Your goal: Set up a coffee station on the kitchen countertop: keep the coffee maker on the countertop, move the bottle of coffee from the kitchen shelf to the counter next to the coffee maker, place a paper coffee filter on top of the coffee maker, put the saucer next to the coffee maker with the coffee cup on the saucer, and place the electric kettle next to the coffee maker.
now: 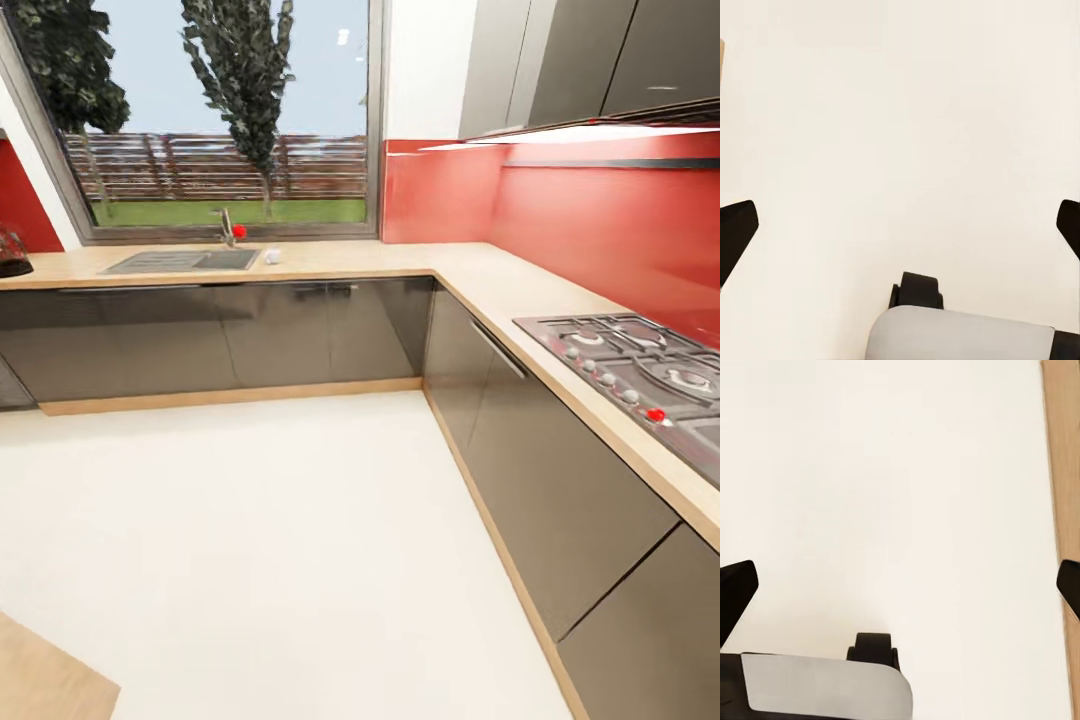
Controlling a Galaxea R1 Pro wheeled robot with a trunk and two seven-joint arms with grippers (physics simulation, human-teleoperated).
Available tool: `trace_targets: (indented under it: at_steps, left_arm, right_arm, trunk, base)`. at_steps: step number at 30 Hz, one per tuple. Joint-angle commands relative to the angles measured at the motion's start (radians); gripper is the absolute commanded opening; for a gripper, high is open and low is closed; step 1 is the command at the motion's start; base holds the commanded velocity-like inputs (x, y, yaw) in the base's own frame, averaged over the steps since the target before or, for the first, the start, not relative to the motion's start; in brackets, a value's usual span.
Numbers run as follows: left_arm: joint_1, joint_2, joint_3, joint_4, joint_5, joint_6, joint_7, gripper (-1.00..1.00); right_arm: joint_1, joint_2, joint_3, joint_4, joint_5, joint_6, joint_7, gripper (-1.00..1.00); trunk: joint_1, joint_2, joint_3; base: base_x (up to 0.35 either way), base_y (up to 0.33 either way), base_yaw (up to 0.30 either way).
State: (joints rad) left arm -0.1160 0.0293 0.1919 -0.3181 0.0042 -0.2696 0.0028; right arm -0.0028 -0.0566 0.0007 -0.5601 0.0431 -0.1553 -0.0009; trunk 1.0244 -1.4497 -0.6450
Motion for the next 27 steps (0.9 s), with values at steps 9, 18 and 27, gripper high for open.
trace_targets:
  at_steps: [9, 18, 27]
  left_arm:
    - [-0.001, 0.000, 0.001, 0.001, 0.000, -0.003, 0.000, 1.00]
    - [-0.001, 0.000, 0.002, 0.001, 0.001, -0.003, 0.000, 1.00]
    - [-0.001, 0.000, 0.003, 0.001, 0.001, -0.003, 0.000, 1.00]
  right_arm:
    - [0.000, 0.000, 0.001, 0.019, 0.005, -0.002, 0.002, 1.00]
    - [0.000, 0.000, 0.001, 0.025, 0.005, -0.001, 0.002, 1.00]
    - [0.000, 0.000, 0.001, 0.024, 0.004, -0.002, 0.001, 1.00]
  trunk:
    - [0.001, 0.000, -0.001]
    - [0.001, 0.000, -0.001]
    - [0.001, 0.000, -0.001]
  base:
    - [0.338, 0.000, 0.000]
    - [0.338, 0.000, 0.000]
    - [0.338, 0.001, 0.025]
